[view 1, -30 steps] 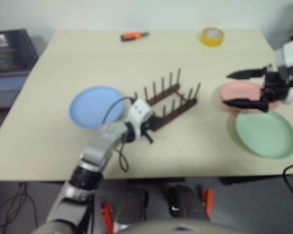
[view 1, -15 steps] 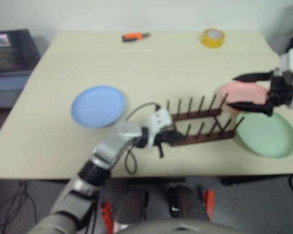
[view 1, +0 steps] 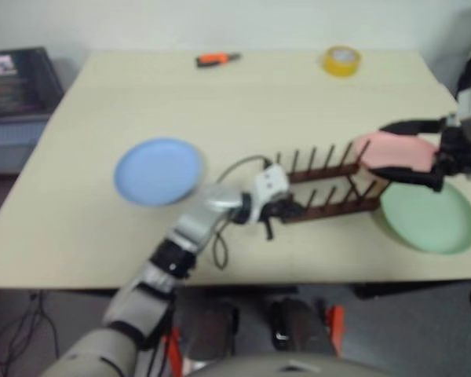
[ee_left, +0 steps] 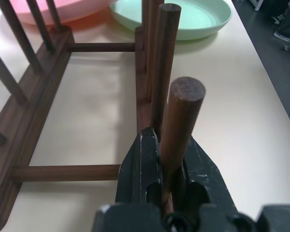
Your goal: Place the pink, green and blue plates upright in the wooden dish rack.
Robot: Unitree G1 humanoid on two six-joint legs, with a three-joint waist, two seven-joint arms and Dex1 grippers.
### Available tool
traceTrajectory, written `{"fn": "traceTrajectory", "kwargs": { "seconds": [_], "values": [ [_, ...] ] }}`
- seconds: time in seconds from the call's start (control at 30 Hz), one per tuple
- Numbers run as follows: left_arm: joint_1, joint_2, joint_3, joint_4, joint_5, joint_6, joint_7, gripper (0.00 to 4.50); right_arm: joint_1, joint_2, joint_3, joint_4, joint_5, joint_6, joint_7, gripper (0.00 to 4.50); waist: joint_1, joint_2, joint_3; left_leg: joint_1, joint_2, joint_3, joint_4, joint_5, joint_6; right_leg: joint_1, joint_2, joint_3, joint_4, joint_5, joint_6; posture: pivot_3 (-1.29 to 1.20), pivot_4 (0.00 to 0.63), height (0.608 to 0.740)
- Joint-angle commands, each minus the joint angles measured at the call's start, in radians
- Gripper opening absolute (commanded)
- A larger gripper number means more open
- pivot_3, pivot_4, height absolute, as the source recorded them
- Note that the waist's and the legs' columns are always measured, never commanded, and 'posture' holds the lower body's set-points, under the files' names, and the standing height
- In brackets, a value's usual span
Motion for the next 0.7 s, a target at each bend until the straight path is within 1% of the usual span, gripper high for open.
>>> {"fn": "traceTrajectory", "kwargs": {
  "seconds": [0.03, 0.3, 0.57, 0.7],
  "values": [
    [-0.051, -0.038, -0.006, 0.044, 0.023, -0.064, -0.008, 0.0, -0.014, -0.021, -0.03, -0.021, 0.018, -0.005, -0.002, 4.5, 0.0, 0.0, 0.0, 0.0, 0.0, 0.0, 0.0, 0.0, 0.0, 0.0, 0.0, 0.0, 0.0, 0.0, 0.0, 0.0, 0.15, 0.74],
    [-0.107, -0.108, -0.001, 0.156, 0.073, -0.114, 0.004, 0.0, -0.016, -0.019, -0.026, -0.016, 0.015, -0.008, -0.002, 4.5, 0.0, -0.001, 0.0, 0.0, 0.0, 0.0, 0.0, 0.0, 0.0, 0.0, 0.0, 0.0, 0.0, 0.0, 0.0, 0.0, 0.15, 0.74],
    [-0.116, -0.172, -0.002, 0.202, 0.105, -0.126, 0.042, 0.0, -0.021, -0.014, -0.021, -0.008, 0.01, -0.015, -0.007, 4.5, 0.0, -0.001, 0.001, 0.0, 0.0, 0.0, 0.0, 0.0, 0.0, 0.0, 0.0, 0.0, -0.001, 0.0, 0.001, 0.0, 0.15, 0.74],
    [-0.102, -0.184, 0.008, 0.2, 0.115, -0.117, 0.069, 0.0, -0.023, -0.017, -0.023, -0.002, 0.009, -0.019, -0.003, 4.5, 0.0, -0.001, 0.001, 0.0, 0.0, 0.0, 0.0, 0.0, 0.0, 0.0, 0.0, 0.0, 0.0, 0.0, 0.002, 0.0, 0.15, 0.74]
  ]
}}
